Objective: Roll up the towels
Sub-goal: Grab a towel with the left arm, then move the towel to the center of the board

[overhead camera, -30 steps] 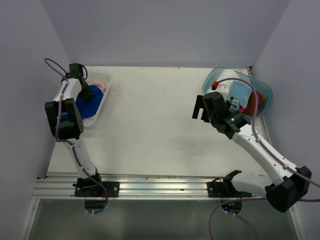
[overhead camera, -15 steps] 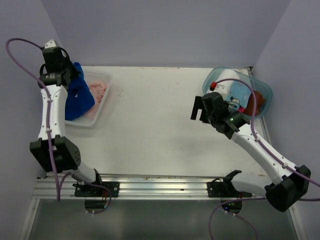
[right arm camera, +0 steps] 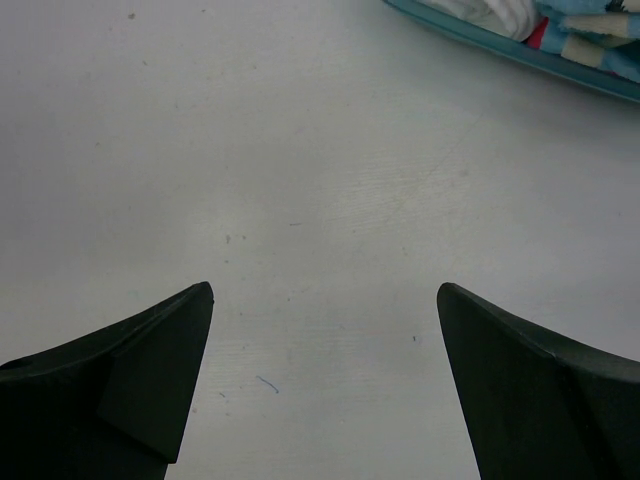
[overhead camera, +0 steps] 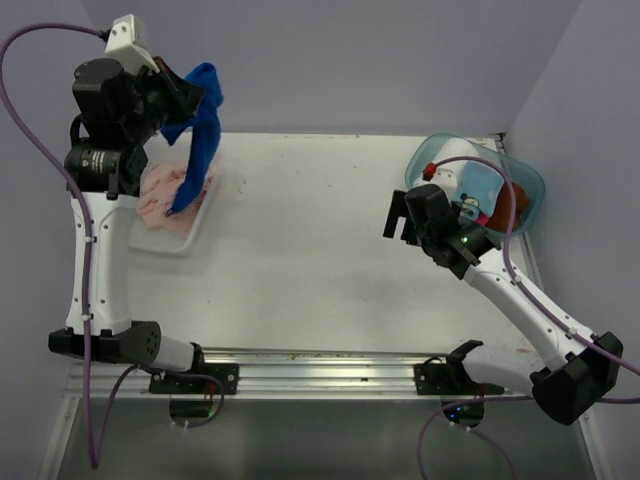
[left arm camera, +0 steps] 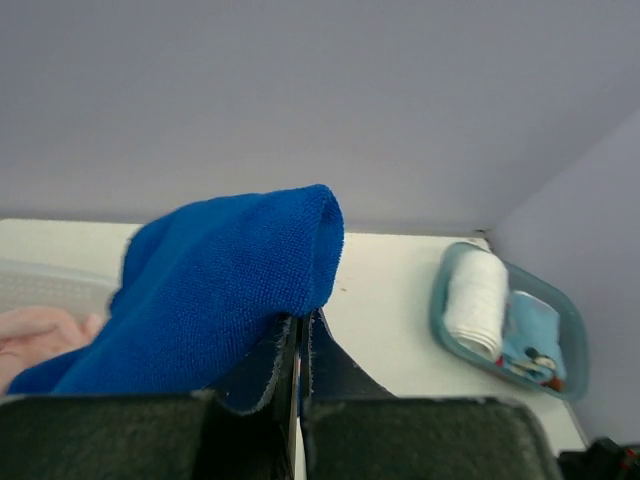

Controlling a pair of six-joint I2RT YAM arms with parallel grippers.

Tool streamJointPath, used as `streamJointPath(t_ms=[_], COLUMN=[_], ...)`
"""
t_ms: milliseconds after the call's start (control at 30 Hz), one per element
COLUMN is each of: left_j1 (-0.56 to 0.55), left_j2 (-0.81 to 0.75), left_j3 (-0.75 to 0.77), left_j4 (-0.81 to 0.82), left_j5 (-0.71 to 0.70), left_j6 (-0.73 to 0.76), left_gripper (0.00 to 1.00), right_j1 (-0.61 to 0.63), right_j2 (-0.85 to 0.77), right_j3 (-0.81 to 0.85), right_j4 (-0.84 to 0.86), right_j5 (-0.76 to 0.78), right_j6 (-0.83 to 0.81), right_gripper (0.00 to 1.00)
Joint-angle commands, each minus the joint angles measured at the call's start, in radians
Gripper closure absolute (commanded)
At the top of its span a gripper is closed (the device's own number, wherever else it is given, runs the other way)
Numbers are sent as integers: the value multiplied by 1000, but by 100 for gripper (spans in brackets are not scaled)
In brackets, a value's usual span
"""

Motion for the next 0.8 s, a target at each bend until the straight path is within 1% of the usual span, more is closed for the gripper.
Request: streamJointPath(t_ms=[0,67,100,167,200,233,267,300,367,400,500,600,700,733,767], left_j1=[-84,-133,-185,-248,-306,-331,-360,-423,-486,-541,-618,-661,-664,-664,-664], left_j2=[-64,-75,-75,-75,-75,-75,-81,-84,-96,-98,-98,-101,-95,-85,-66], left_j3=[7,-26,-39,-110,-148,-235,-284,-391,-499,-595,-717,-750,-730,-719,-705], left_j4=[50,69,73,90,101,110,139,161,226,245,276,267,235,216,170], left_j5=[130,156,158,153,150,142,130,126,124,124,103,60,43,38,15], left_j6=[-35,-51,-55,-56,-62,-68,-82,-90,-124,-131,-151,-136,-95,-70,-59], left_gripper=[100,100,100,100,100,100,100,100,100,100,100,100,100,68,48], right_j1=[6,6,6,6,5,5,6,5,6,6,6,5,5,5,5], right_j2=[-60,-95,-106,-143,-152,-160,-167,-167,-167,-169,-186,-186,-155,-122,-105], right_j3=[21,17,12,-6,-15,-25,-25,-25,-17,-13,-22,-39,-39,-29,-25], right_j4=[35,37,38,41,41,37,29,17,-23,-34,-59,-42,-11,-10,-11], right_j5=[95,127,136,159,164,170,173,184,190,194,201,164,55,29,-20], right_j6=[4,10,11,20,24,24,27,31,40,45,50,24,-18,-22,-29], right_gripper=[1,2,1,2,1,2,1,2,2,1,2,2,2,2,2])
